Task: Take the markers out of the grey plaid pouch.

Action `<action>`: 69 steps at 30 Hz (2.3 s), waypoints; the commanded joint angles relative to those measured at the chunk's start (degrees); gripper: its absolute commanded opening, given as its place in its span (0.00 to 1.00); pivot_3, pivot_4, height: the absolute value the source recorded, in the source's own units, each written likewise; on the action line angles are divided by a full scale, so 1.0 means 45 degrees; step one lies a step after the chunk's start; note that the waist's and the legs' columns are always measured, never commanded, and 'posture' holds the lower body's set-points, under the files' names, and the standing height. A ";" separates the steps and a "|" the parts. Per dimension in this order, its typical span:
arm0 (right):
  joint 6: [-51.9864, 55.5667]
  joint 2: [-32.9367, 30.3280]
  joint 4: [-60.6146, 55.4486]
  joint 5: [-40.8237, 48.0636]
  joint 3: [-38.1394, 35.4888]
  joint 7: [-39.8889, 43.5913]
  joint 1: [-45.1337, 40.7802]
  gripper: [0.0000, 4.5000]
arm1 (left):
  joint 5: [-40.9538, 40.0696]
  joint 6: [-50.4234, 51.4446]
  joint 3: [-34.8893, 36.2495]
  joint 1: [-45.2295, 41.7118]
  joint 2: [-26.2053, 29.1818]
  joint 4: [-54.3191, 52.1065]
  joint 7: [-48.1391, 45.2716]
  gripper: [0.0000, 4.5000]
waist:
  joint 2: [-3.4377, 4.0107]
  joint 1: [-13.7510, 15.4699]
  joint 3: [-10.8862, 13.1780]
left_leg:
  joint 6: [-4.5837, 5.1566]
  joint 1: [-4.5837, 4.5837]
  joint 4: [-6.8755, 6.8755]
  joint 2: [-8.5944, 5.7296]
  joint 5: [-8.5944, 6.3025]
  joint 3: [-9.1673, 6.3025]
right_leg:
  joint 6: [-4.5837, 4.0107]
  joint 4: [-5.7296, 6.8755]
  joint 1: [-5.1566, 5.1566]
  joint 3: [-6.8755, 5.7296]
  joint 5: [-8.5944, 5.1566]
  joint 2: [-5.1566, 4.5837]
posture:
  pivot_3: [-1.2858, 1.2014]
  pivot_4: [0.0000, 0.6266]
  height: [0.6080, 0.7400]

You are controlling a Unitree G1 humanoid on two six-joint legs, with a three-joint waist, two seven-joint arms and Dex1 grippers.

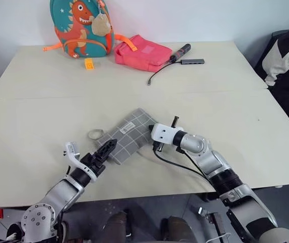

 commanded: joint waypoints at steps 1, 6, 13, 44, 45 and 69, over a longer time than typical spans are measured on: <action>0.0030 0.0053 -0.0515 0.0262 -0.0232 0.0097 0.0062 0.01 | -0.0014 -0.0205 -0.0068 -0.0240 -0.0095 0.0729 0.0539 1.00 | 0.0000 0.0015 0.0000 | 0.0000 0.0000 0.0005 0.0000 0.0000 -0.0003 | 0.0000 0.0000 0.0004 -0.0003 0.0000 0.0002 | 0.52 0.24 1.00; 0.0065 0.0030 -0.0560 0.0301 -0.0296 0.0119 0.0051 0.00 | 0.0235 -0.0075 -0.0263 -0.0573 -0.0048 0.1053 0.0412 0.80 | 0.0000 0.0010 0.0000 | -0.0001 0.0024 0.0010 0.0000 -0.0001 -0.0011 | -0.0001 -0.0010 0.0043 -0.0011 -0.0001 0.0008 | 0.52 0.24 1.00; 0.0093 0.0036 -0.0645 0.0330 -0.0350 0.0093 0.0104 0.00 | 0.0479 -0.0121 -0.0218 -0.0728 -0.0011 0.1158 0.0321 0.31 | 0.0000 -0.0001 0.0000 | -0.0006 0.0027 0.0002 0.0000 -0.0004 -0.0016 | -0.0001 -0.0021 0.0049 -0.0013 -0.0001 0.0009 | 0.52 0.24 1.00; 0.8340 -0.0388 -0.8192 1.1232 -0.4712 0.3934 0.0201 0.99 | 2.0722 -1.3099 -0.4593 -0.2721 0.4995 0.1396 -0.7255 0.00 | 0.0004 0.0001 0.0003 | -0.0132 -0.0010 -0.0163 0.0040 -0.0028 0.0041 | -0.0035 -0.0065 -0.0081 0.0011 -0.0012 0.0050 | 0.52 0.24 1.00; 0.8901 -0.0450 -0.8492 1.1651 -0.4713 0.3898 0.0187 0.99 | 2.1429 -1.3515 -0.4726 -0.2636 0.5061 0.1675 -0.7155 0.00 | 0.0004 0.0005 0.0003 | -0.0129 -0.0009 -0.0163 0.0037 -0.0031 0.0041 | -0.0035 -0.0064 -0.0081 0.0003 -0.0012 0.0036 | 0.52 0.24 1.00; 1.1613 0.0442 -0.8903 1.1445 -0.3246 0.0860 -0.2293 0.99 | 2.4039 -1.6489 -0.4129 -0.3528 0.3986 0.2430 -0.6236 0.00 | -0.0016 -0.0021 -0.0008 | 0.0003 -0.0162 -0.0105 0.0005 0.0040 0.0074 | -0.0027 0.0133 -0.0266 -0.0136 0.0006 -0.0019 | 0.52 0.24 1.00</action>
